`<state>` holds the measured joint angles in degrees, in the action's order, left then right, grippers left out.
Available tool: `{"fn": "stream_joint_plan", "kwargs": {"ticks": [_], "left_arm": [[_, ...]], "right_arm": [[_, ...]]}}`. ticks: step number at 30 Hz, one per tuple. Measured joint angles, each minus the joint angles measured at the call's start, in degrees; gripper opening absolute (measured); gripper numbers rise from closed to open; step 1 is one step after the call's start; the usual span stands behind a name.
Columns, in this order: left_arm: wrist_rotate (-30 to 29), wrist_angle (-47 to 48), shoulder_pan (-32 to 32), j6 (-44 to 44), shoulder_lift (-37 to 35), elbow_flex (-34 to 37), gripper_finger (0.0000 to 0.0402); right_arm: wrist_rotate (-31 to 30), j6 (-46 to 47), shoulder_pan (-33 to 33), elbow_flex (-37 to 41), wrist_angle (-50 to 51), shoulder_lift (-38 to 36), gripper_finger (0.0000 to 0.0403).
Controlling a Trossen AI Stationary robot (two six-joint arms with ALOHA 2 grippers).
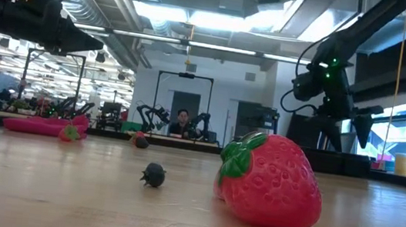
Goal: Pick and placing Produce into tupperware
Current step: Put the red strawberry into the black bin
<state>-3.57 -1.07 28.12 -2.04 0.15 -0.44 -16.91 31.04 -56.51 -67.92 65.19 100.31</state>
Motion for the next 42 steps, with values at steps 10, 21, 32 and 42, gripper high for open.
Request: {"fn": "stream_joint_plan", "kwargs": {"ticks": [10,21,32,42], "left_arm": [[0.0,0.0,0.0,0.0,0.0,0.0,0.0027],[0.0,0.0,0.0,0.0,0.0,0.0,0.0027],[0.0,0.0,0.0,0.4,0.0,0.0,0.0027],[0.0,0.0,0.0,0.0,0.0,0.0,0.0027]], "right_arm": [[0.5,0.0,3.4,-7.1,7.1,-2.7,0.0318],[0.7,-3.4,27.2,-12.4,-4.1,-13.9,0.0319],[6.5,-12.0,53.6,-12.4,-19.3,-10.4,0.0319],[10.8,-17.2,70.4,-12.4,-26.1,1.1,0.0319]]}}
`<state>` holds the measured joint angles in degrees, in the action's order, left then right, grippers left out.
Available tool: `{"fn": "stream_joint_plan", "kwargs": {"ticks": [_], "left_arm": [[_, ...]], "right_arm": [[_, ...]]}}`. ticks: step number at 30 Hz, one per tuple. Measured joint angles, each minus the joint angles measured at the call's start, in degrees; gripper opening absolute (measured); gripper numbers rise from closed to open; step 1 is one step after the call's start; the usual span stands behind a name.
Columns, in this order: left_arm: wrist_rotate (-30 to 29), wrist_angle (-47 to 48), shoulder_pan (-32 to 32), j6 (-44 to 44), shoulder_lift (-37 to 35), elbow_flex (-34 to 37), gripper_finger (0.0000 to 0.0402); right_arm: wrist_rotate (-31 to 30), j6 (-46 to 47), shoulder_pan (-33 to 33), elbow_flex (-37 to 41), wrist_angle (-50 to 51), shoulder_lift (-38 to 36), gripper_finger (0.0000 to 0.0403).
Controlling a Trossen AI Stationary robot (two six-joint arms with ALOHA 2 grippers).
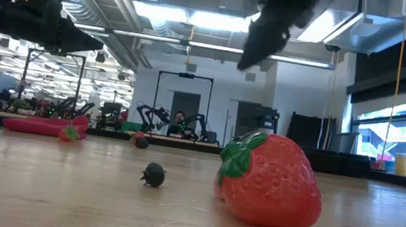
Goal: Pick and placing Produce into tupperware
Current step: Put the red strawberry into the black bin
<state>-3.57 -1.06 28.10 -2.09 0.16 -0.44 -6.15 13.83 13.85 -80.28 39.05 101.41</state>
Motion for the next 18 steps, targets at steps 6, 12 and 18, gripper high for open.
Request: {"fn": "stream_joint_plan", "kwargs": {"ticks": [6,12,18], "left_arm": [[0.0,-0.2,0.0,0.0,0.0,0.0,0.0027],[-0.2,-2.5,0.0,-0.1,0.0,0.0,0.0027],[-0.2,-2.9,0.0,-0.1,0.0,0.0,0.0027]], "right_arm": [[0.0,2.6,5.1,0.0,-5.0,7.9,0.0319],[4.0,16.6,6.9,0.1,-9.7,12.2,0.0319],[4.2,23.6,9.0,0.1,-17.8,12.2,0.0319]]}}
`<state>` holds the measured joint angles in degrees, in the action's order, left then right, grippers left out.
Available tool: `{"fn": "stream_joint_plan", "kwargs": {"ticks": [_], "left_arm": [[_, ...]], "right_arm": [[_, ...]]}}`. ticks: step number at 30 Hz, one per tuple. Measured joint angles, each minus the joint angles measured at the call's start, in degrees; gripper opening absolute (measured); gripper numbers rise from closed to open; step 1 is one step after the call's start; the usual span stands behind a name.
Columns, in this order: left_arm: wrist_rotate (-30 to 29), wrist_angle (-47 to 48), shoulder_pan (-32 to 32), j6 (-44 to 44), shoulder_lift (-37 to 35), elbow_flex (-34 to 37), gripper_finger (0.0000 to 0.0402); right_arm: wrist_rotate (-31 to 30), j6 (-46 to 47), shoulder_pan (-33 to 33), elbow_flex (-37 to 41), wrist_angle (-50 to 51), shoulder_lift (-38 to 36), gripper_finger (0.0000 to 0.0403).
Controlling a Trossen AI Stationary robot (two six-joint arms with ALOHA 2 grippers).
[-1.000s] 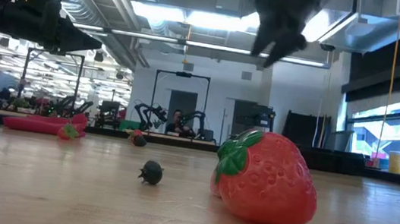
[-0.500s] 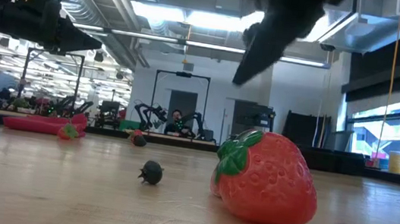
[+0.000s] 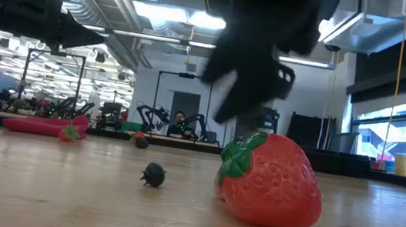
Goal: Pick and placing Produce into tupperware
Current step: Put the red strawberry into the black bin
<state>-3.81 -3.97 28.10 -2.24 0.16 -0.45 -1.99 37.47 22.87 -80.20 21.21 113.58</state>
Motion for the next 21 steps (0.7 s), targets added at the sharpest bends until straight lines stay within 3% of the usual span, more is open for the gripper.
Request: {"fn": "stream_joint_plan", "kwargs": {"ticks": [9,21], "left_arm": [[0.0,3.0,0.0,0.0,0.0,0.0,0.0027],[0.0,2.9,0.0,0.0,0.0,0.0,0.0027]], "right_arm": [[-9.2,-7.6,3.6,0.0,-1.5,0.4,0.0319],[-9.2,-9.5,6.5,0.0,-3.6,0.4,0.0319]]}}
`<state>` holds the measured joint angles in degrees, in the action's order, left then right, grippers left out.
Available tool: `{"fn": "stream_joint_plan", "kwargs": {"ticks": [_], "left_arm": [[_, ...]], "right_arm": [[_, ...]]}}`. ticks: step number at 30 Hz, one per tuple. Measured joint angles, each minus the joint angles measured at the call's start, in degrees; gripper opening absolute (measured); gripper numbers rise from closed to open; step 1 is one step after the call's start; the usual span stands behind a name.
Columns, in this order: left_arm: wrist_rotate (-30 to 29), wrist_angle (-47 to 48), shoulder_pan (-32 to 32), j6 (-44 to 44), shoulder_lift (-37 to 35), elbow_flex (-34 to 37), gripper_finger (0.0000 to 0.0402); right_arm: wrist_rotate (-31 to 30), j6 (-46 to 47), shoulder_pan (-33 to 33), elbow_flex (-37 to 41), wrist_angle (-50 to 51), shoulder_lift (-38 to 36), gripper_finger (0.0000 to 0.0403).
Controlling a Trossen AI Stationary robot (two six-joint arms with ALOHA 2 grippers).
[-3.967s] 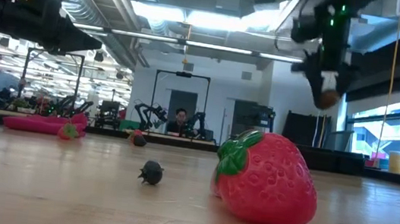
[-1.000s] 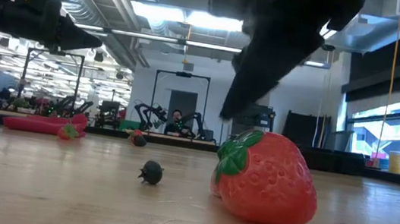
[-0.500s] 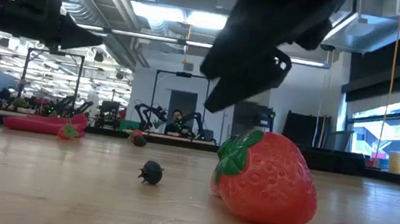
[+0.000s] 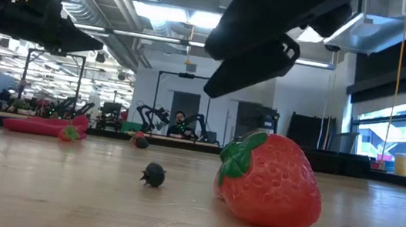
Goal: Pick and placing Produce into tupperware
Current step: Put the red strawberry into the black bin
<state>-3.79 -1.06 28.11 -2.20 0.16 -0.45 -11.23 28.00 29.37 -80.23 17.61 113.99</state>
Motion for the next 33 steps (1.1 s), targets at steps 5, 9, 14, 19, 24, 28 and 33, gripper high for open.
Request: {"fn": "stream_joint_plan", "kwargs": {"ticks": [5,9,14,19,24,28,33], "left_arm": [[0.0,0.0,0.0,0.0,0.0,0.0,0.0027],[0.0,0.0,0.0,0.0,0.0,0.0,0.0027],[0.0,0.0,0.0,0.0,0.0,0.0,0.0027],[0.0,0.0,0.0,0.0,0.0,0.0,0.0027],[0.0,0.0,0.0,0.0,0.0,0.0,0.0027],[0.0,0.0,0.0,0.0,0.0,0.0,0.0027],[0.0,0.0,0.0,0.0,0.0,0.0,0.0027]], "right_arm": [[0.3,-0.1,1.7,0.0,0.5,0.0,0.0319],[0.2,-1.3,2.5,0.0,0.6,0.0,0.0319],[-0.6,-4.3,3.6,0.0,0.5,0.2,0.0319],[-2.3,-4.8,4.3,0.0,0.2,1.8,0.0319],[-2.3,-4.8,4.8,0.0,0.2,3.1,0.0319],[-2.3,-3.2,5.0,0.0,-0.3,4.0,0.0319],[-2.3,-3.2,5.2,0.0,-0.1,5.7,0.0319]]}}
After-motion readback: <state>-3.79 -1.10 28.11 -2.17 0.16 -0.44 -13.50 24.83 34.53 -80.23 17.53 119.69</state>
